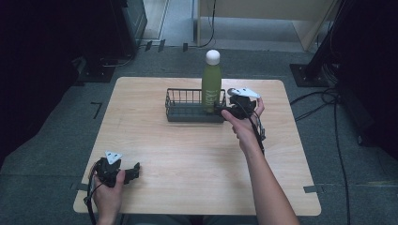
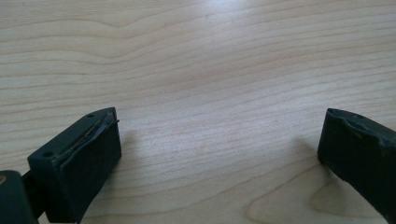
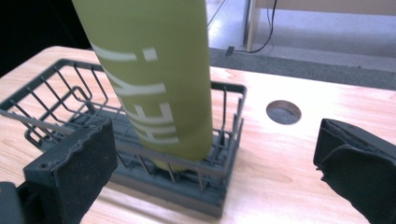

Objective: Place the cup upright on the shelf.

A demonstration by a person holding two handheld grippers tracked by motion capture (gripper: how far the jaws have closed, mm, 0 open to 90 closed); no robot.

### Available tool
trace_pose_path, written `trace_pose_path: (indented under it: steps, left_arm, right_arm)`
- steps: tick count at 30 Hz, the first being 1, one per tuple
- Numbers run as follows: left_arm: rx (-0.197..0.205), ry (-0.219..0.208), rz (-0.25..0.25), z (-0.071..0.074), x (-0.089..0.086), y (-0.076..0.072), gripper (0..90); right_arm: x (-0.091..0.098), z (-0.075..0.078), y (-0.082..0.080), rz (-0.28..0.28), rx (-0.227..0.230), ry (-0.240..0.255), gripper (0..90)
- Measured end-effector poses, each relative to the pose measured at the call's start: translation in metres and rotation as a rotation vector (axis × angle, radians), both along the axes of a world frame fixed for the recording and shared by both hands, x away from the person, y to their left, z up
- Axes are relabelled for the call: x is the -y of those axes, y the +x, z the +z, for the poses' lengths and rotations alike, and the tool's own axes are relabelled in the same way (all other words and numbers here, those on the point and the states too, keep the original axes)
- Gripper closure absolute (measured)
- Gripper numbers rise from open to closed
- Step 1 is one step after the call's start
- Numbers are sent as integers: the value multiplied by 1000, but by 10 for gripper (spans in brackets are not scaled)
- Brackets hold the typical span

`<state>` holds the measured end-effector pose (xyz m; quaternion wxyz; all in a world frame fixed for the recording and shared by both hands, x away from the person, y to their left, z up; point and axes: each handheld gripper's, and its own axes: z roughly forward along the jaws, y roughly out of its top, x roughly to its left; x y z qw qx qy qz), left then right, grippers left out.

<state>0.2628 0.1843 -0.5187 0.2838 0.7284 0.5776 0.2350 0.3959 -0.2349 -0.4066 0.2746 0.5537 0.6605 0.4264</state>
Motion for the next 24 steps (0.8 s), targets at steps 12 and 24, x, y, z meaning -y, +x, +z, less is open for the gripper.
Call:
trace_pose_path:
  steps: [12,24]
  left_arm:
    - [0,0,1,0,0,0,0]
    - [1,-1,1,0,0,0,0]
  right_arm:
    - [26,-11,-20,-14,-9,13,0]
    - [48,-33,-41,-43,-33,-6,2]
